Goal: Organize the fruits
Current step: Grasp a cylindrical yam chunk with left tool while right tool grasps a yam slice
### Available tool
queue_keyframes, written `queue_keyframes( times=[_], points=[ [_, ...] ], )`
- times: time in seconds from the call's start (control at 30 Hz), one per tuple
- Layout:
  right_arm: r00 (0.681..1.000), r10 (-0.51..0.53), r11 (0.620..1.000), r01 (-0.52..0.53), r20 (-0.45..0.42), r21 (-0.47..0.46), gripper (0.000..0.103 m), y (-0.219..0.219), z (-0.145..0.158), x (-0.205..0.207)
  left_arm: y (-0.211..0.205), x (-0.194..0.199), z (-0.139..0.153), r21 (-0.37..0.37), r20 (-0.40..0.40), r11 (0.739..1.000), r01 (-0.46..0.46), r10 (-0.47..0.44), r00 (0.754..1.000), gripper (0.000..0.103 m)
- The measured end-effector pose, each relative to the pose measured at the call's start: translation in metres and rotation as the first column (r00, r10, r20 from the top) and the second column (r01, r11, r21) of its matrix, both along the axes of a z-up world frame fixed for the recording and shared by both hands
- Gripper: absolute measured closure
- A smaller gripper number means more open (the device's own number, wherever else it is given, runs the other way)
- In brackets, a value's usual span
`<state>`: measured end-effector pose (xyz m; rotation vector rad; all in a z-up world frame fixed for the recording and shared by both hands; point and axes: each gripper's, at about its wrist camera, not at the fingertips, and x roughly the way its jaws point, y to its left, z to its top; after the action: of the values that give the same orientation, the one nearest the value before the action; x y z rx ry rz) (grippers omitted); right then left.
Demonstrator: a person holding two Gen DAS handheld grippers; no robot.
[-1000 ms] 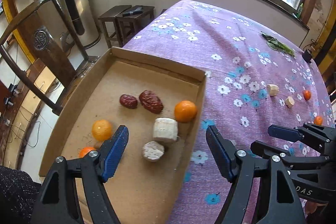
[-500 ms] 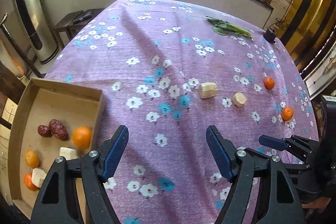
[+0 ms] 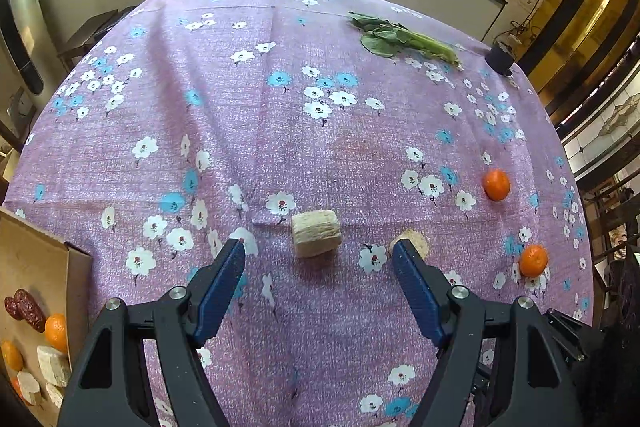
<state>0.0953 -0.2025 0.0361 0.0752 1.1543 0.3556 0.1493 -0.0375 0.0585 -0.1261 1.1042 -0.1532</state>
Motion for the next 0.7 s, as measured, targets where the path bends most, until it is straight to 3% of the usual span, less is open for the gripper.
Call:
queue_keyframes(
  times=[0.63, 0.67, 0.7],
  points=[
    [0.991, 0.118, 0.991, -0.114, 0.065, -0.070, 0.045, 0.035, -0.016, 0.064, 0.007, 0.024, -0.037, 0.030, -0.054, 0.999, 0.015, -0.013, 0.998, 0.028],
    [0.989, 0.129, 0.989, -0.123, 0.078, -0.084, 0.049, 0.036, -0.015, 0.064, 0.007, 0.023, -0.039, 0.032, -0.057, 0.999, 0.021, -0.019, 0.998, 0.028],
    [0.987, 0.141, 0.987, -0.133, 0.081, -0.095, 0.060, 0.038, -0.015, 0.065, 0.006, 0.023, -0.040, 0.034, -0.058, 0.999, 0.026, -0.024, 0.998, 0.028]
  ],
)
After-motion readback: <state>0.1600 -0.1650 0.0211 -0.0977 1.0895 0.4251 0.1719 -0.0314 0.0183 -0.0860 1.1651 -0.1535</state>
